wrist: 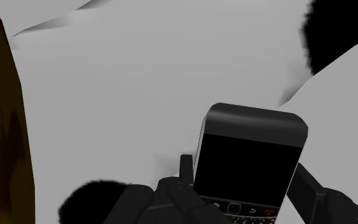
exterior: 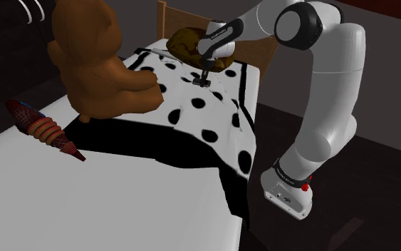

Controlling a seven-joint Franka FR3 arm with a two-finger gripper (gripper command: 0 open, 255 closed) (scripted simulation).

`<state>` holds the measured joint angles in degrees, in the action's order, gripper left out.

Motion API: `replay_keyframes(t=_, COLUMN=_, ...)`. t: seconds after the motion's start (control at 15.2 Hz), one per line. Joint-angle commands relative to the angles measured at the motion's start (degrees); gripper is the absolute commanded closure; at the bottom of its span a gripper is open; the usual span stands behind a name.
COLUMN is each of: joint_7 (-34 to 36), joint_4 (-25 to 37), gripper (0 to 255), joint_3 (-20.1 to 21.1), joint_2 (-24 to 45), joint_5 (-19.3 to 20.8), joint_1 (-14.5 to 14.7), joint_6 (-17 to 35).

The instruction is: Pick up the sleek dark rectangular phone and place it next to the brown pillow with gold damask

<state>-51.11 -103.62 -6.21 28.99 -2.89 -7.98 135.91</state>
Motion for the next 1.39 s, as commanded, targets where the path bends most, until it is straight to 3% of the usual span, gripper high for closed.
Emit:
replay_keyframes(t=0.0, joint_7=-0.02, joint_4=-0.01, gripper=255, joint_3=0.01, joint_2=0.11, joint_5=-0.02, joint_1=-0.02, joint_6=0.16)
replay_keyframes(t=0.26, joint_7=-0.02, joint_4=-0.01, gripper=255, joint_3=0.01, joint_2=0.11, joint_5=-0.02, joint_1=-0.02, joint_6=0.16)
replay_keyframes(t=0.33, joint_7=-0.02, joint_4=-0.01, gripper=0, joint_3=0.01, joint_2=0.11, joint_5=-0.02, joint_1=-0.02, joint_6=0.16)
replay_keyframes(t=0.66, joint_7=-0.02, joint_4=-0.01, gripper=0, joint_3=0.01, joint_2=0.11, joint_5=-0.02, joint_1=-0.02, joint_6=0.16)
replay_keyframes(t=0.92, joint_7=0.37, joint_4=0.63, gripper=0, joint_3=-0.35, joint_2=-4.59, joint_5=0.61, joint_1=0.34, joint_6=-5.16)
replay_keyframes(t=1.32, joint_7=0.38, joint_4=0.63, gripper=0, joint_3=-0.34, joint_2=-4.59, joint_5=0.62, joint_1=0.34, joint_6=-5.16)
